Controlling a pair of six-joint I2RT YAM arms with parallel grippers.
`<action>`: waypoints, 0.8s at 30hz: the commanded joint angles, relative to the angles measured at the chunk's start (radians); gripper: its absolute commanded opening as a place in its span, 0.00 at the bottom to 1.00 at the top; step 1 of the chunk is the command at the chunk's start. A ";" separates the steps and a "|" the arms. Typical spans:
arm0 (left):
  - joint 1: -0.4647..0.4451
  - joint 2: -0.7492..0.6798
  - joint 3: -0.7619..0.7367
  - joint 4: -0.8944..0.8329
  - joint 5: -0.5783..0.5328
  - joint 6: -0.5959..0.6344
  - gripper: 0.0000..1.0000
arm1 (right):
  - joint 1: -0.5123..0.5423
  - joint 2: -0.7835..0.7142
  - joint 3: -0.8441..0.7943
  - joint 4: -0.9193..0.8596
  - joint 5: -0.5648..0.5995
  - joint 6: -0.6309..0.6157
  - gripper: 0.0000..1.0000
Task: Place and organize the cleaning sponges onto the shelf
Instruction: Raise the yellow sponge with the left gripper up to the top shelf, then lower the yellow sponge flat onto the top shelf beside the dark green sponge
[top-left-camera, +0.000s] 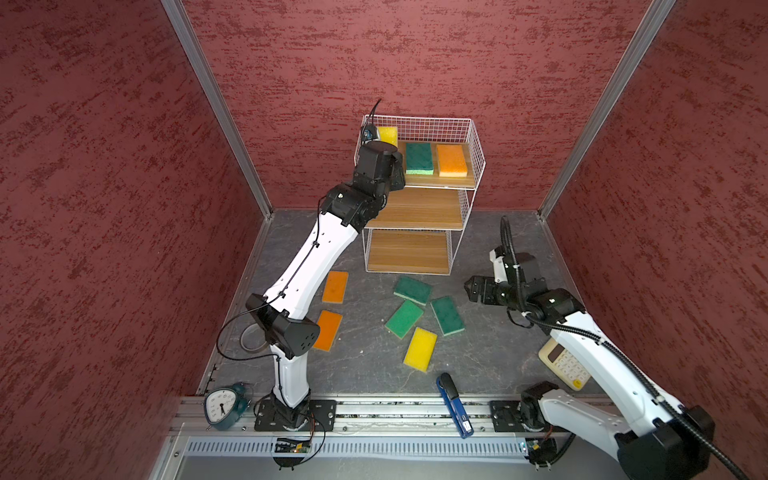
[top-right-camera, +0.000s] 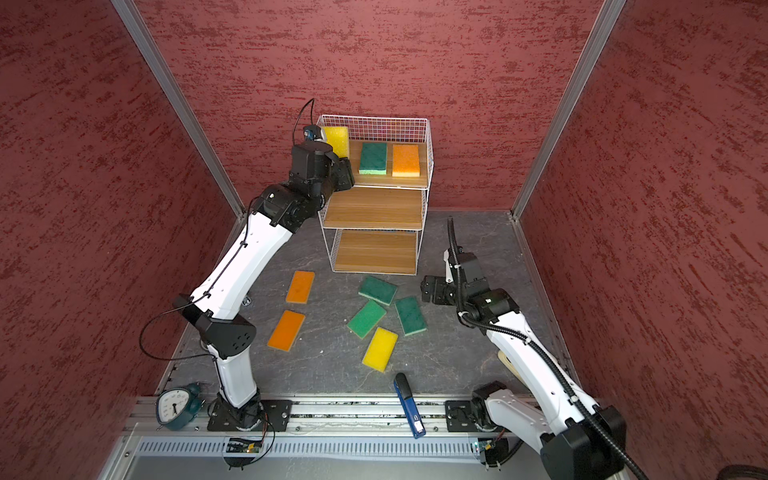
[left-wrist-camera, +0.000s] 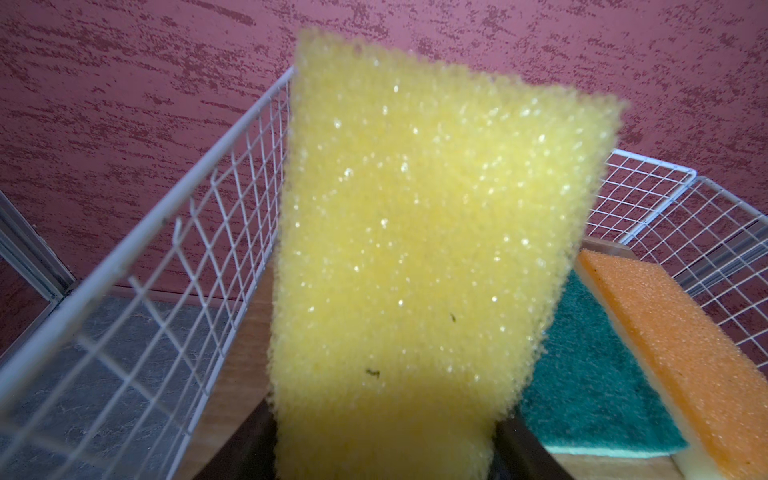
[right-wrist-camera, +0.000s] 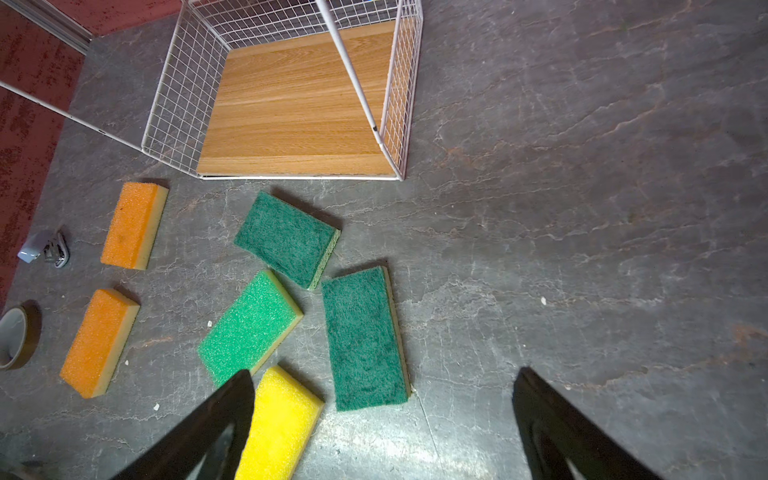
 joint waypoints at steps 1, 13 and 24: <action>0.004 0.008 0.019 -0.039 -0.017 -0.001 0.68 | -0.011 -0.002 0.013 0.031 -0.012 0.006 0.98; 0.004 -0.003 0.020 -0.042 -0.011 -0.031 0.73 | -0.010 -0.003 -0.005 0.042 -0.018 0.021 0.97; 0.007 0.018 0.055 -0.084 -0.019 -0.068 0.79 | -0.009 -0.011 -0.031 0.058 -0.035 0.033 0.97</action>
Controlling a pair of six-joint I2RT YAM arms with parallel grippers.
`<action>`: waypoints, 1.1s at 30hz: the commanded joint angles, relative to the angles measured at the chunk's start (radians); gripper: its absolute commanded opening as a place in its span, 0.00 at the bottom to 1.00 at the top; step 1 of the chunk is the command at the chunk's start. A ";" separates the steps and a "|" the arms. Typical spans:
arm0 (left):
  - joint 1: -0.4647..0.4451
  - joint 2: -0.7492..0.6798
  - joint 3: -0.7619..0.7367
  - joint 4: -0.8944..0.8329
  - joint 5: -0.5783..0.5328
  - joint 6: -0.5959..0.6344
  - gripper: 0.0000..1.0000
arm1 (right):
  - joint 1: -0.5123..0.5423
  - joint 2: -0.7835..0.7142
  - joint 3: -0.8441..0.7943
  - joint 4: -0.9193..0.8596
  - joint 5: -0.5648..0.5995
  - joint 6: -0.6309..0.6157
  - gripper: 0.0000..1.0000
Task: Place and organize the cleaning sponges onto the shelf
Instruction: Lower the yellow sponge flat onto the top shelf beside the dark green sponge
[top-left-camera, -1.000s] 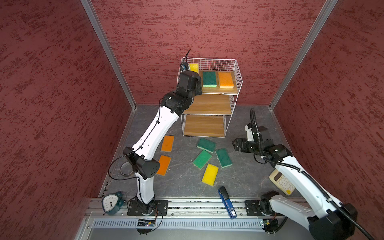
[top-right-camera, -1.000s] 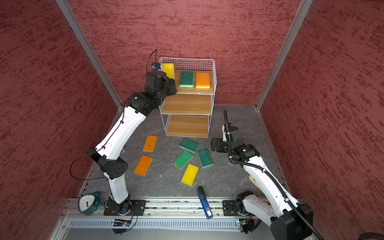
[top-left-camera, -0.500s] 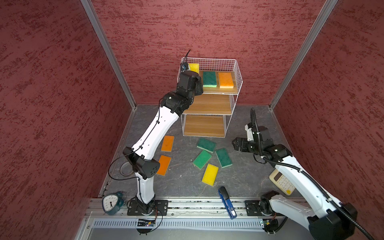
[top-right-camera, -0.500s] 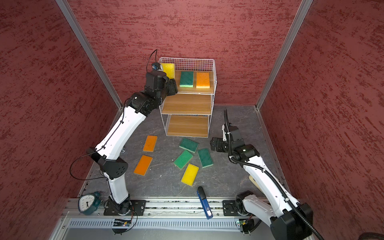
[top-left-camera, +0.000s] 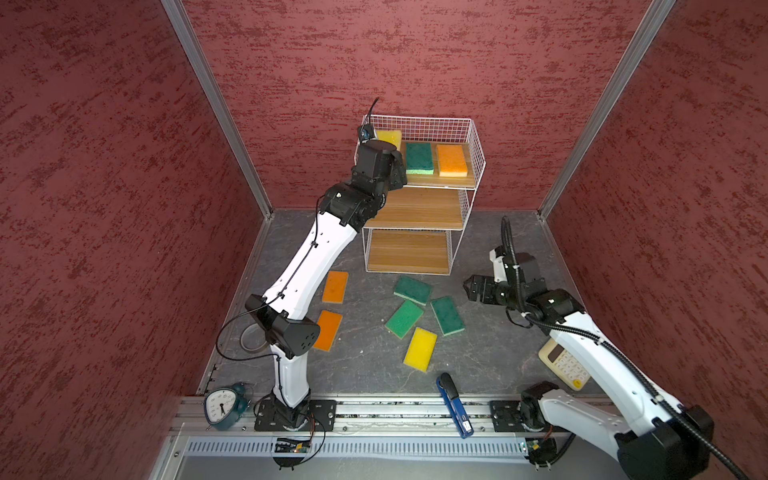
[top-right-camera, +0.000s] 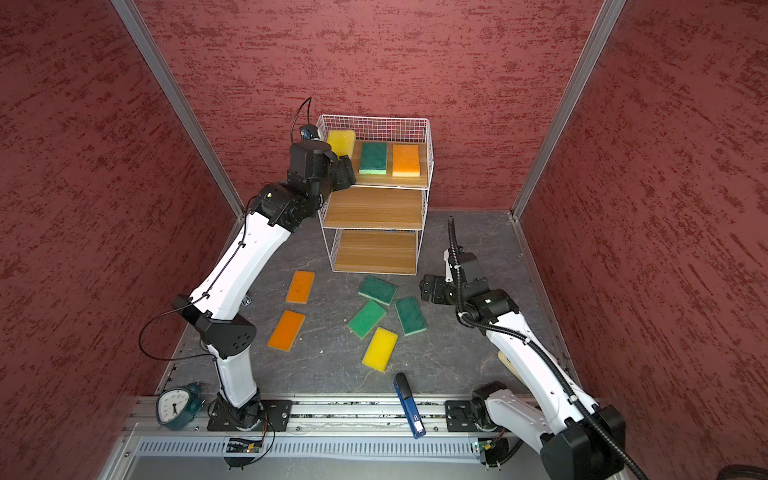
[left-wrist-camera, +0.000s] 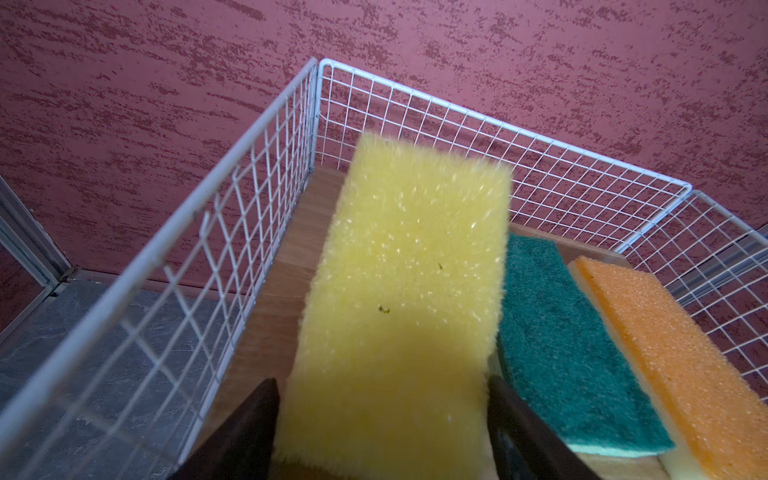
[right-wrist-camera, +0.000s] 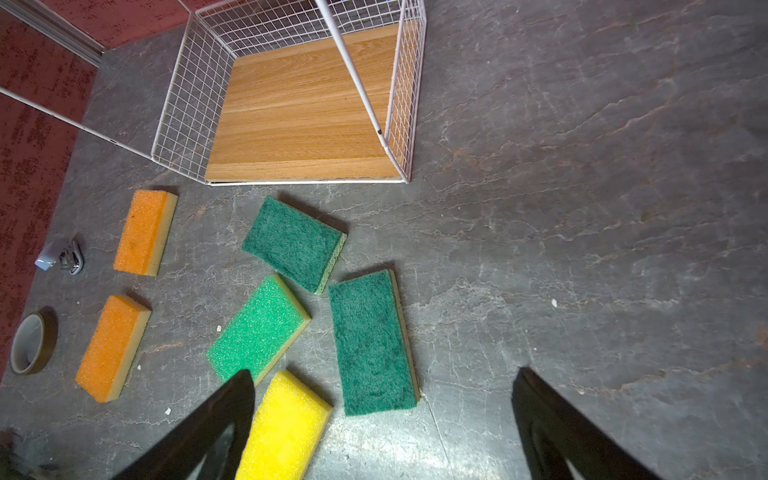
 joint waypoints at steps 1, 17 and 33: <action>0.007 0.015 0.025 -0.045 -0.019 -0.026 0.79 | -0.010 -0.011 -0.017 0.034 -0.021 0.009 0.97; 0.017 -0.017 0.011 -0.048 0.042 -0.069 0.78 | -0.010 0.006 -0.015 0.044 -0.025 0.013 0.97; 0.067 -0.086 -0.105 0.057 0.228 -0.143 0.75 | -0.010 -0.020 -0.024 0.040 -0.030 0.021 0.97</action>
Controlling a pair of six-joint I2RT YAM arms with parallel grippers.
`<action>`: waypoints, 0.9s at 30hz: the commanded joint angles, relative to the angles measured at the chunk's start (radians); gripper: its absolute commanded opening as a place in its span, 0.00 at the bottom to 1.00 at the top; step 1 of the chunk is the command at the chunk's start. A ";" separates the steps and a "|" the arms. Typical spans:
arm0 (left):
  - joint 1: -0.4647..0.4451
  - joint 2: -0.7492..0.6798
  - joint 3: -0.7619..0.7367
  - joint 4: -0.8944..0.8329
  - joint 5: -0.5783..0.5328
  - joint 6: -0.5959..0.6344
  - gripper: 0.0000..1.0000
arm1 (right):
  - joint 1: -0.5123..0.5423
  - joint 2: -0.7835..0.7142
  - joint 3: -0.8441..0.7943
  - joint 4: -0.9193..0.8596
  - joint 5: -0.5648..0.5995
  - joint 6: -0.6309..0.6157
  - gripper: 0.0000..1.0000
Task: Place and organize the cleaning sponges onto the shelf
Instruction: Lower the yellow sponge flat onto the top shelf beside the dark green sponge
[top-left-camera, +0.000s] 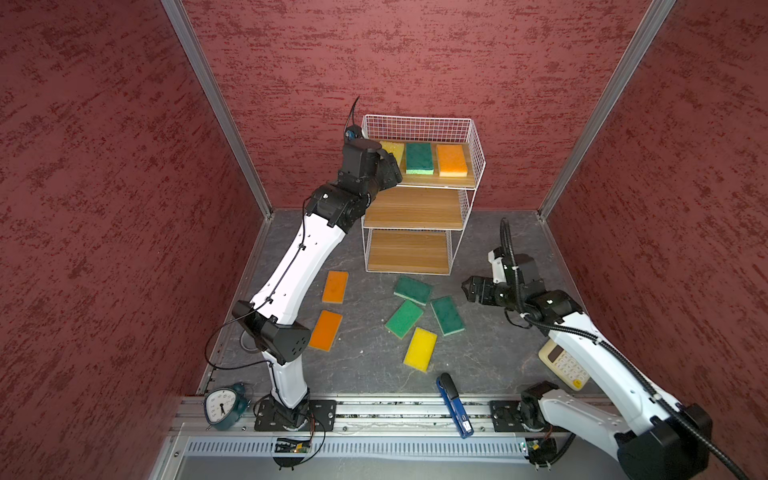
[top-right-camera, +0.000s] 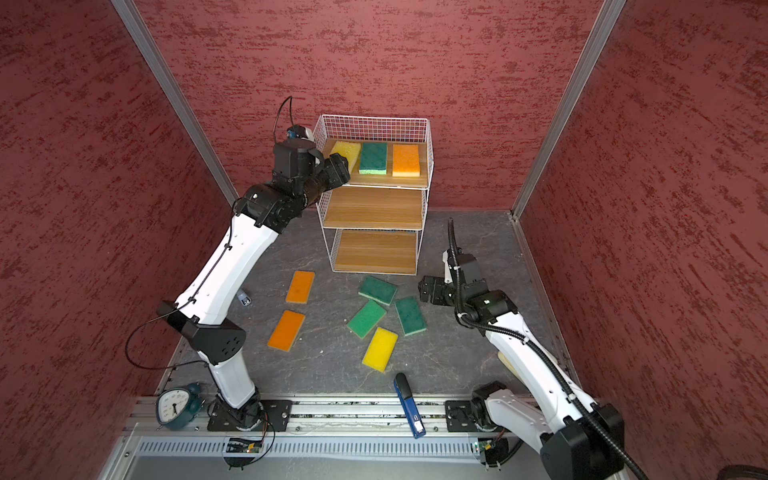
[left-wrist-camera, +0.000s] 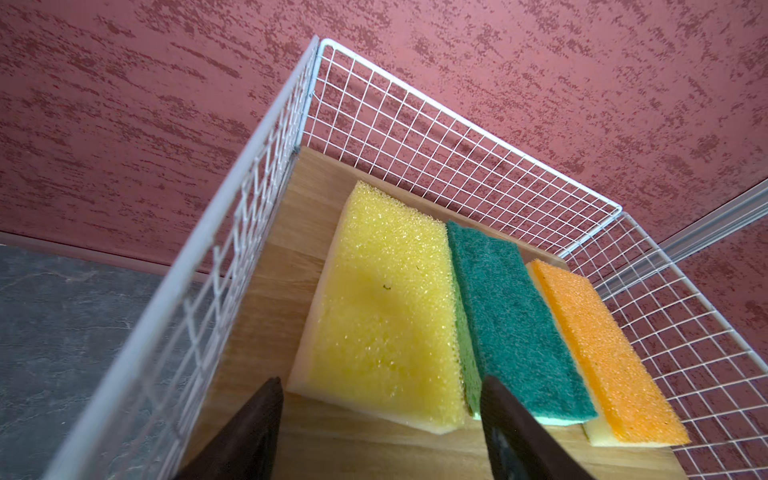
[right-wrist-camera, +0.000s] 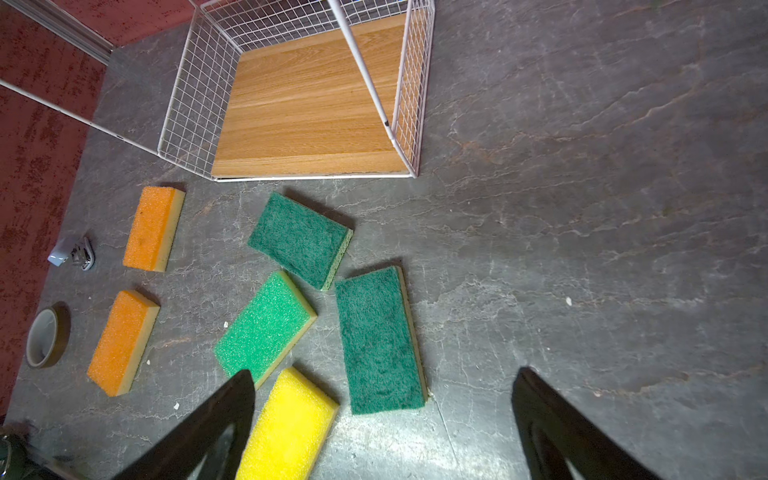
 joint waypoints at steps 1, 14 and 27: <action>0.013 -0.014 -0.012 0.011 0.048 -0.017 0.75 | -0.010 -0.021 -0.010 0.021 -0.008 0.010 0.97; 0.017 -0.061 -0.086 0.051 0.108 -0.039 0.57 | -0.010 -0.045 -0.023 0.016 -0.003 0.005 0.97; 0.040 -0.172 -0.221 0.098 0.105 -0.042 0.55 | -0.010 -0.049 -0.035 0.027 -0.006 0.001 0.97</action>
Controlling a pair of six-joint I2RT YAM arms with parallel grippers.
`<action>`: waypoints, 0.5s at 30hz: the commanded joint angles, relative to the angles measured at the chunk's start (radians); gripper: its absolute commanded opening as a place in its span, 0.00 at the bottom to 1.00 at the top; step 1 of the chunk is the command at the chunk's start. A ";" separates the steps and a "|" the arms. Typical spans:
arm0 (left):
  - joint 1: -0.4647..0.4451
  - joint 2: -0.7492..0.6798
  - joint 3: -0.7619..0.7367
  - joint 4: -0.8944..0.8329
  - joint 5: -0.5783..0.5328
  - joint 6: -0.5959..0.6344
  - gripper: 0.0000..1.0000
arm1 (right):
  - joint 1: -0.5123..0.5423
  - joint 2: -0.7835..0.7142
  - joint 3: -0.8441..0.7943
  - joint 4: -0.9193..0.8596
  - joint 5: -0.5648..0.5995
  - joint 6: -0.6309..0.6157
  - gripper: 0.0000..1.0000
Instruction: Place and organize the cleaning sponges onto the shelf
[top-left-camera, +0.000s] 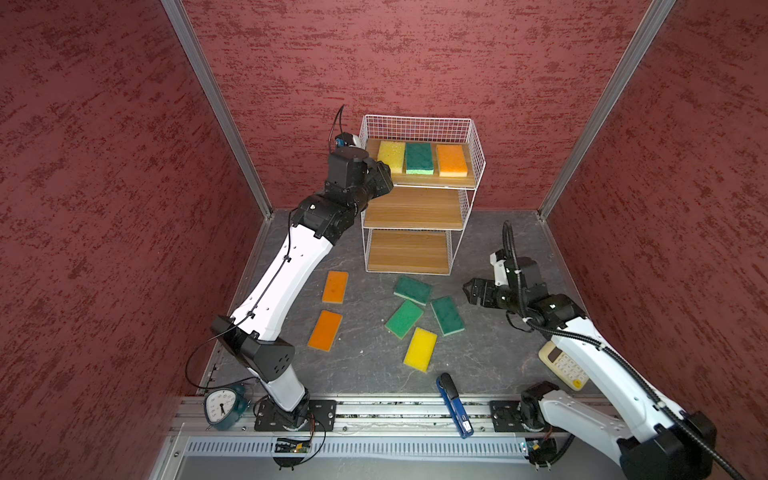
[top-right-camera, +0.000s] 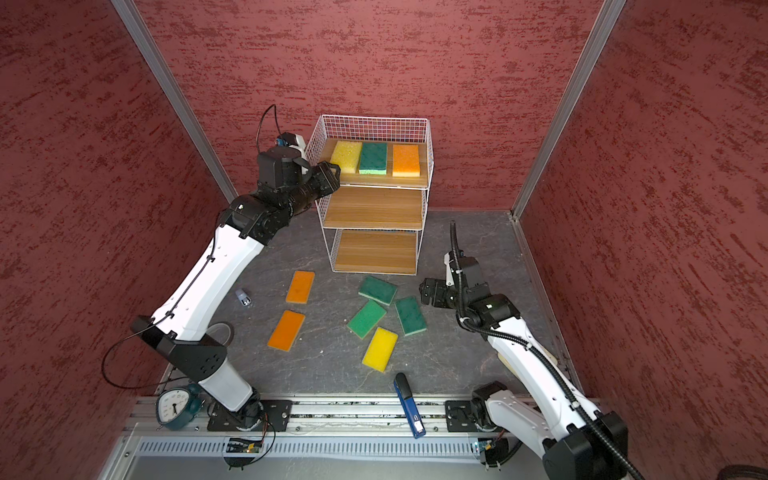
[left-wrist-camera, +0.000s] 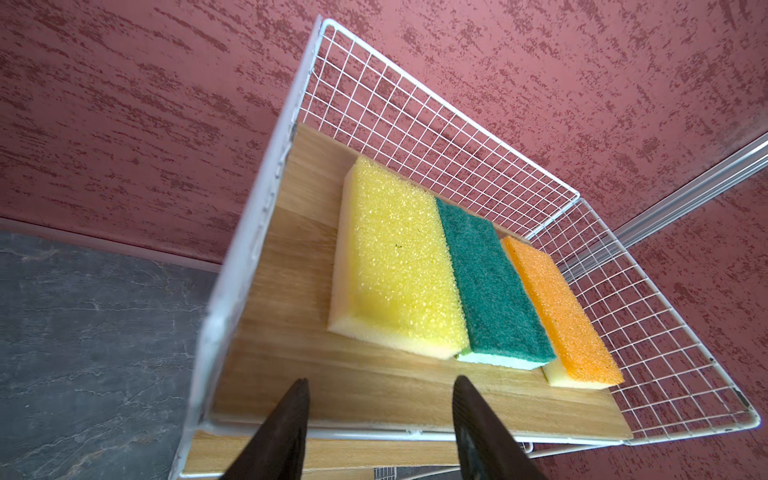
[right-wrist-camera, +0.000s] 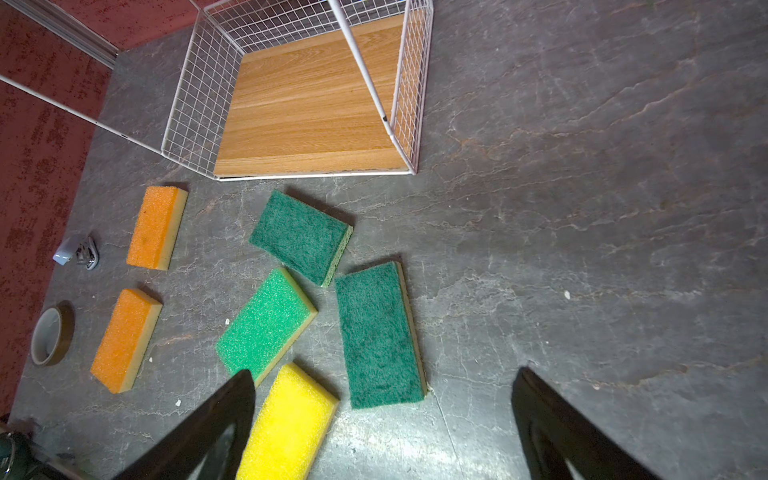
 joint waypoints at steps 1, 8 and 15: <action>0.020 -0.018 -0.009 0.015 0.023 0.000 0.55 | -0.010 -0.012 -0.010 0.030 -0.007 -0.002 0.97; 0.024 0.004 0.005 0.036 0.071 -0.012 0.48 | -0.010 -0.020 -0.021 0.033 -0.012 0.002 0.97; 0.006 -0.020 -0.038 0.078 0.102 0.010 0.36 | -0.010 -0.027 -0.026 0.028 -0.003 -0.011 0.97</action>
